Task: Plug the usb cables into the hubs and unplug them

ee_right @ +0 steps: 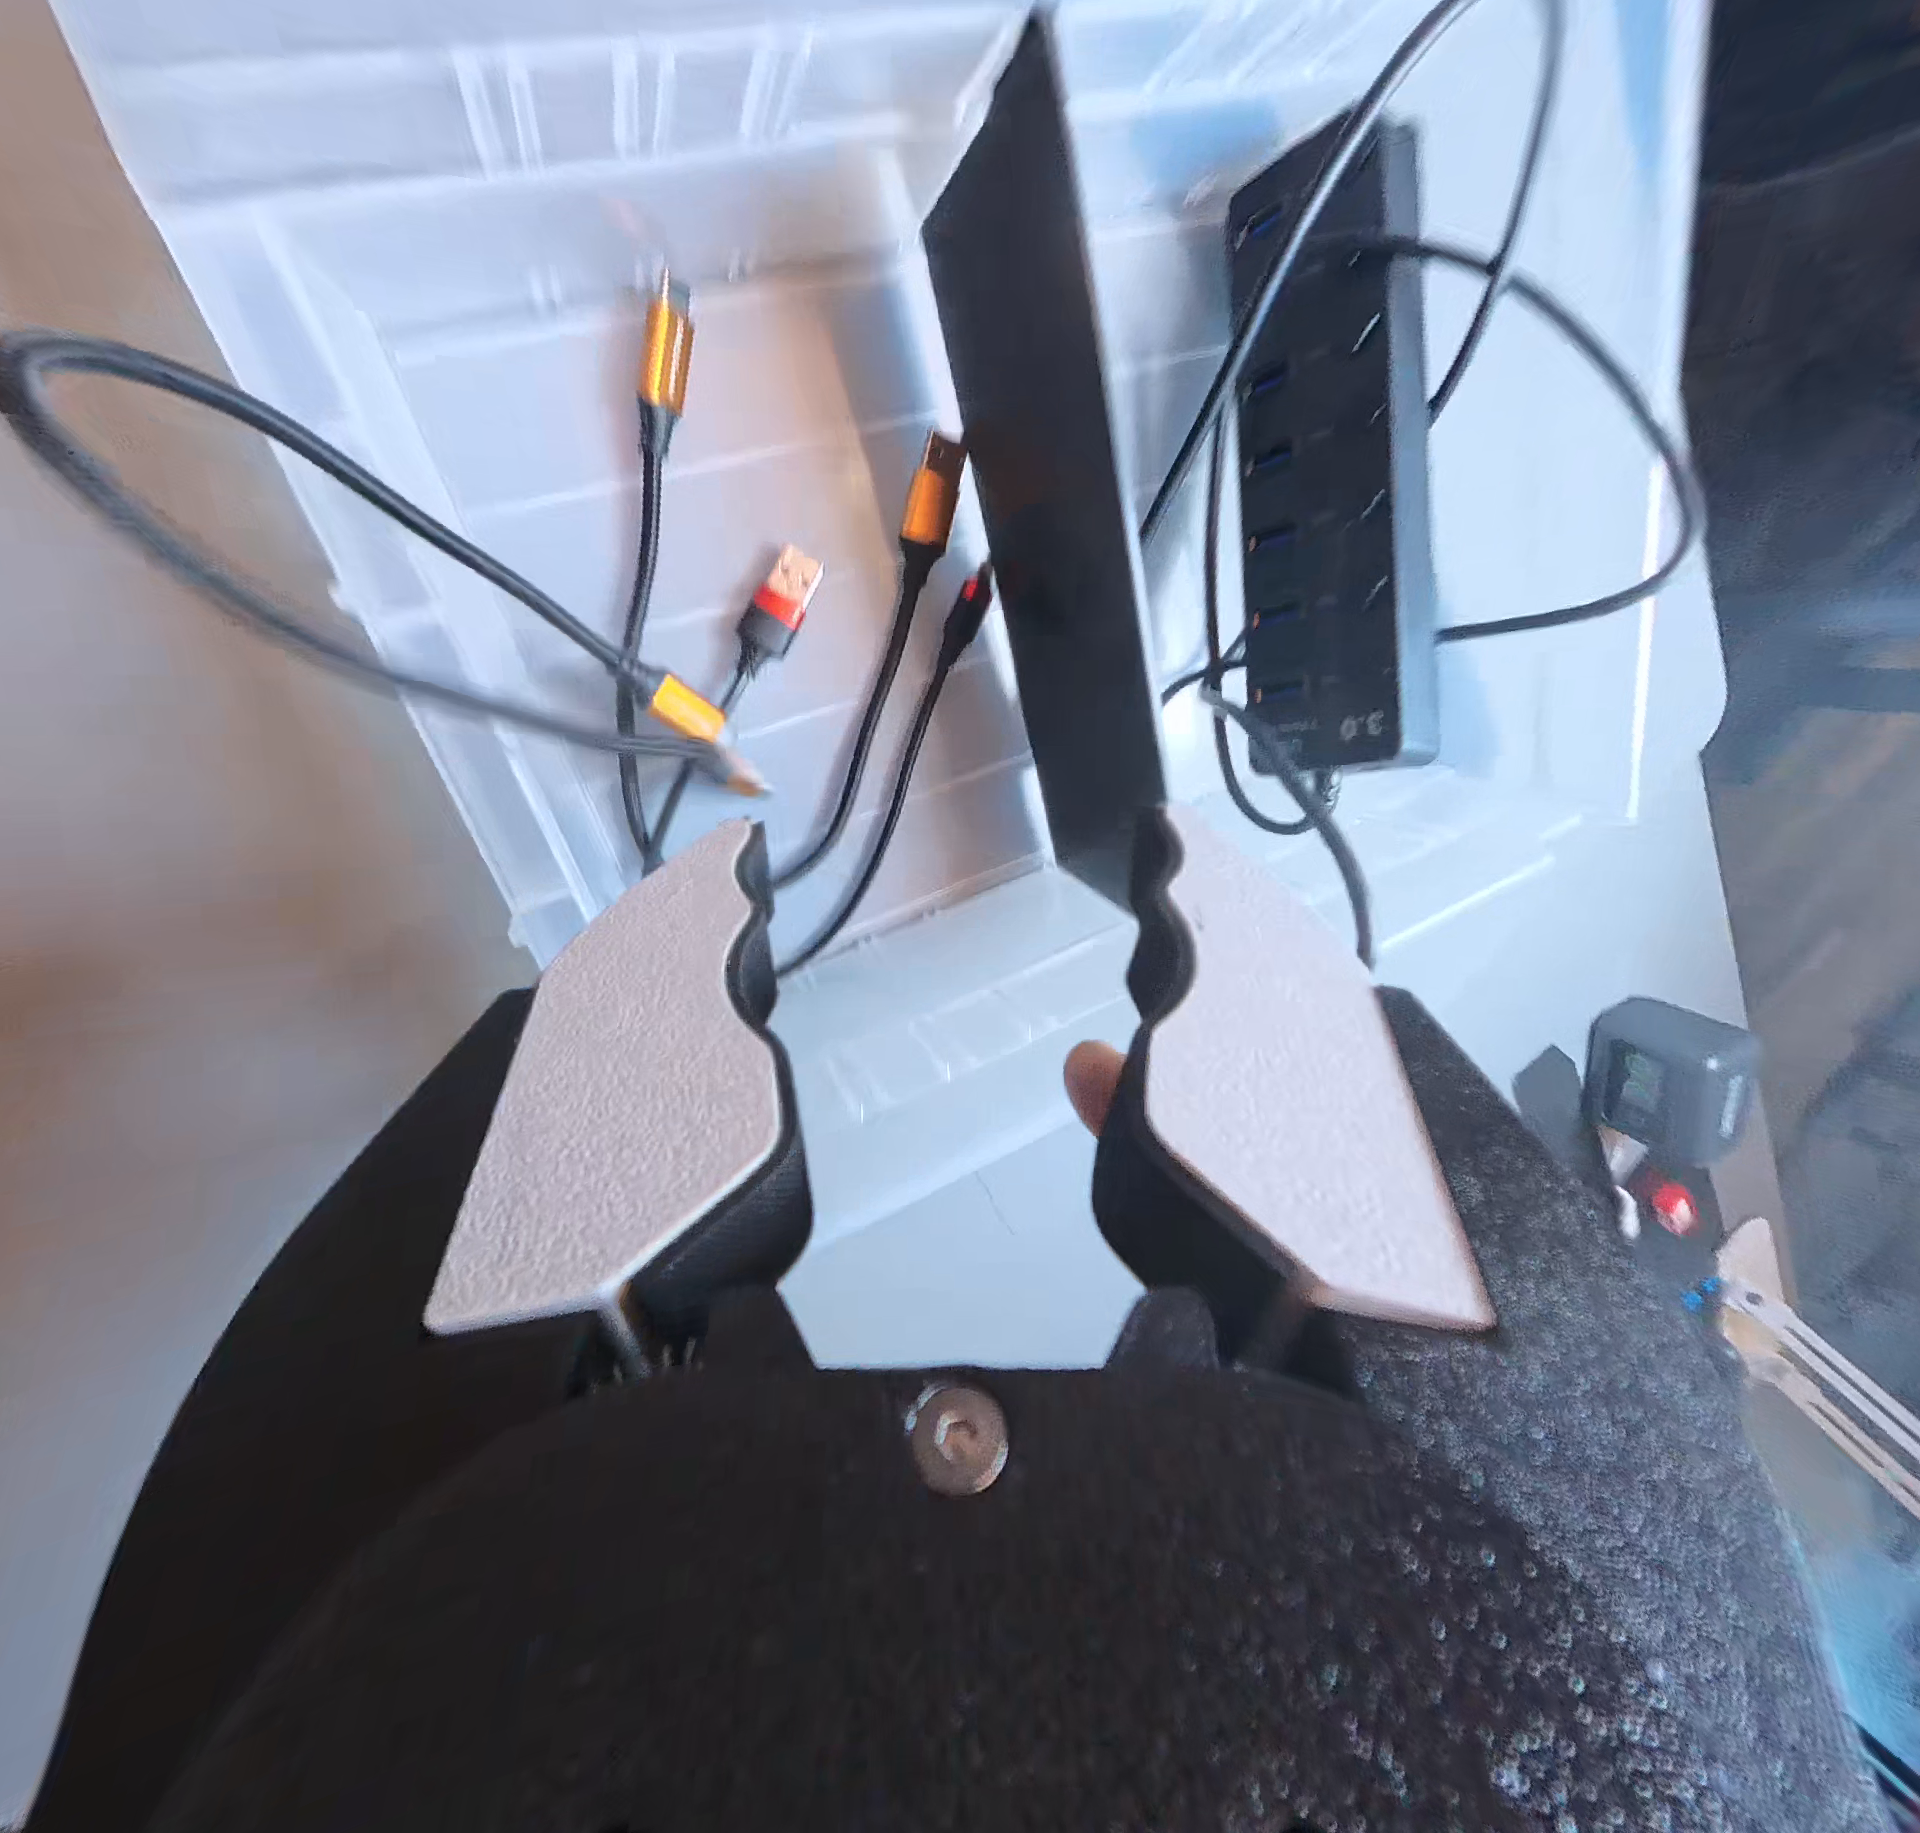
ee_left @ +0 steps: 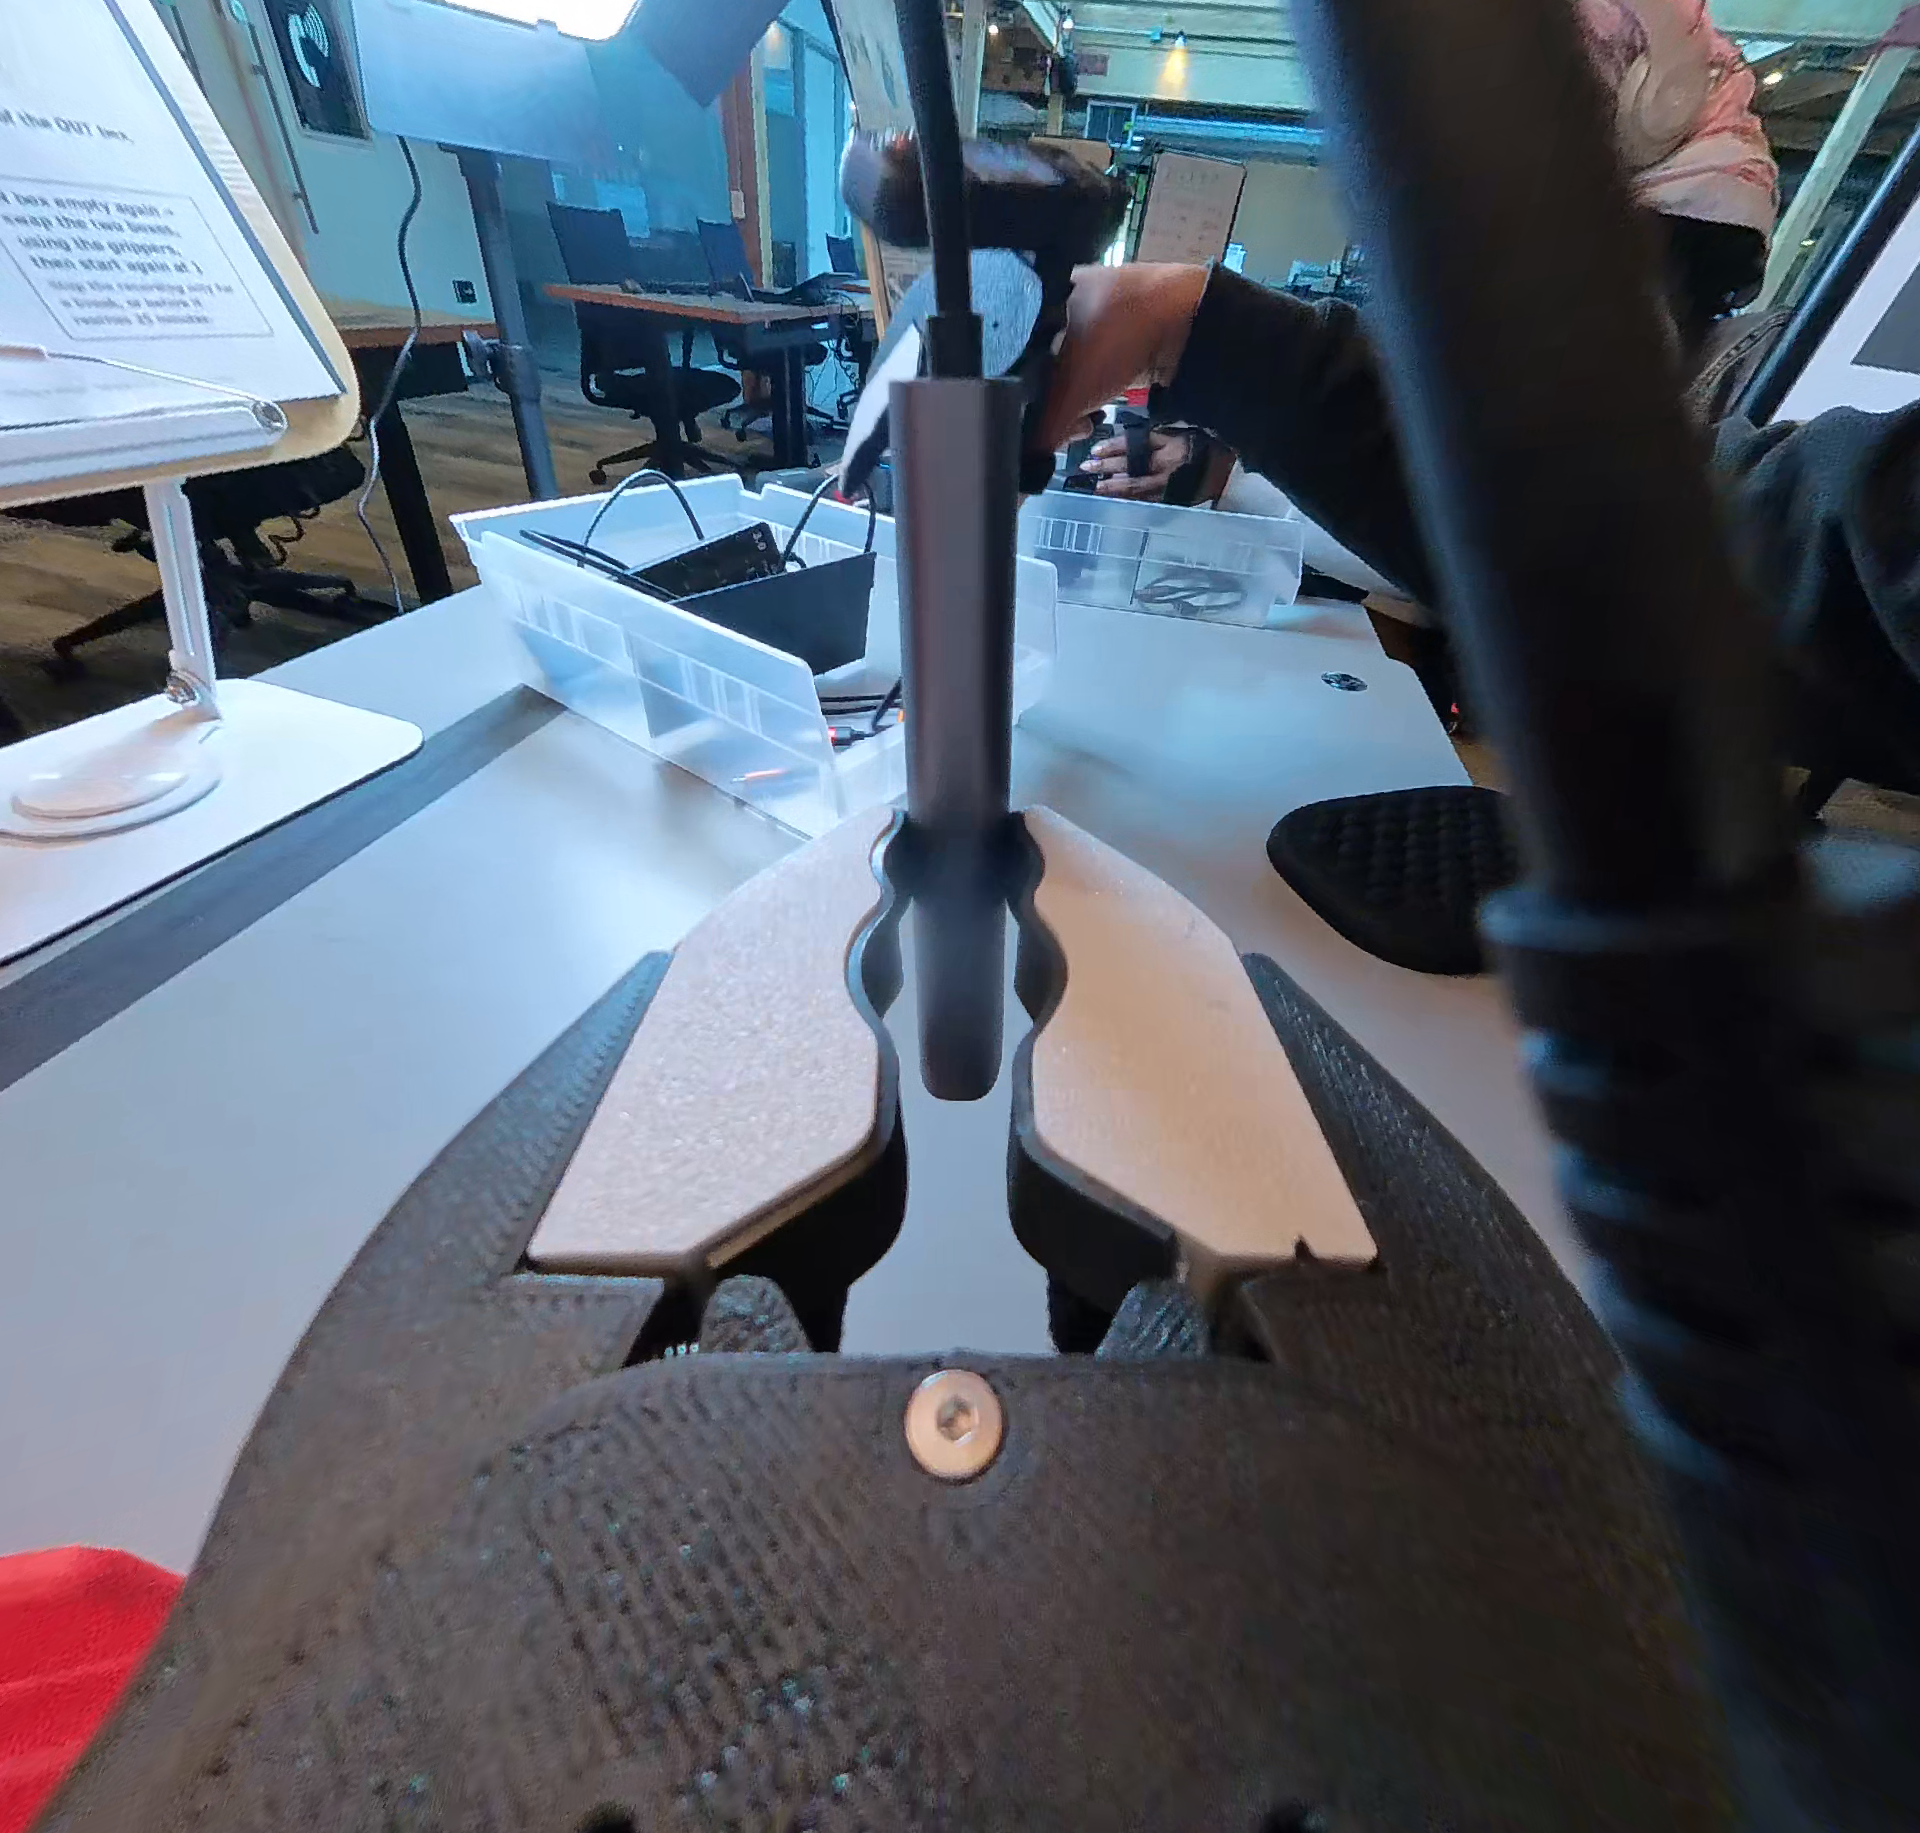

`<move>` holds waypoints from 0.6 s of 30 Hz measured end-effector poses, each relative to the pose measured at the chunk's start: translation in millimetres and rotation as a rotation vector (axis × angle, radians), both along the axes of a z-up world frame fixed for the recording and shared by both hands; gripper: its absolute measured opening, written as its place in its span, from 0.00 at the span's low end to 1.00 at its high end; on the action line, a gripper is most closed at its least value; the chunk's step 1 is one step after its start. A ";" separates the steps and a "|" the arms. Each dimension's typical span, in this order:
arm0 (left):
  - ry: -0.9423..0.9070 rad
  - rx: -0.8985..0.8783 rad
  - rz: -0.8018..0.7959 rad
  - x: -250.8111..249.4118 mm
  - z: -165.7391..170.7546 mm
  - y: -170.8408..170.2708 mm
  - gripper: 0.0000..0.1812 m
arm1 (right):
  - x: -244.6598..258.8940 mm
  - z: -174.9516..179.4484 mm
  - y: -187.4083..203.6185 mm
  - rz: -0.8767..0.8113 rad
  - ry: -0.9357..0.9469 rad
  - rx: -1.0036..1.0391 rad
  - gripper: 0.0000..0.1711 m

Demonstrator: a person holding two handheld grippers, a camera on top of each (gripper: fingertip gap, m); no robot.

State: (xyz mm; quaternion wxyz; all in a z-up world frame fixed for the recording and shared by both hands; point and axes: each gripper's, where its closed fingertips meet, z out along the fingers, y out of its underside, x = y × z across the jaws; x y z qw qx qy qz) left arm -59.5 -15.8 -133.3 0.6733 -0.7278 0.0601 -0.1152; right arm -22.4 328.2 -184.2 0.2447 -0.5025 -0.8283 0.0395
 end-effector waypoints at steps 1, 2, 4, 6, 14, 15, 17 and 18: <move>-0.005 -0.007 -0.003 0.5 -1.7 1.0 0.09 | -5.8 7.2 -7.3 0.006 0.061 -0.042 0.40; -0.007 -0.016 -0.003 0.8 -3.5 2.0 0.09 | -12.0 15.3 -18.5 0.023 0.129 -0.094 0.40; -0.008 -0.034 -0.008 2.5 -7.1 3.9 0.09 | -21.8 33.0 -54.8 0.107 0.268 -0.224 0.38; -0.008 -0.066 -0.014 4.9 -12.7 6.5 0.09 | -24.4 50.0 -103.8 0.243 0.387 -0.353 0.35; 0.059 -0.222 -0.088 36.6 -45.8 21.3 0.09 | 8.2 47.7 -287.5 0.648 0.398 -0.677 0.28; 0.073 -0.241 -0.106 43.0 -50.5 23.3 0.09 | 9.8 42.1 -300.7 0.664 0.383 -0.684 0.29; 0.096 -0.273 -0.155 57.7 -59.8 25.8 0.09 | 10.2 33.9 -319.0 0.687 0.375 -0.680 0.27; 0.105 -0.289 -0.172 62.6 -64.5 26.4 0.09 | 12.5 31.8 -323.6 0.713 0.364 -0.658 0.13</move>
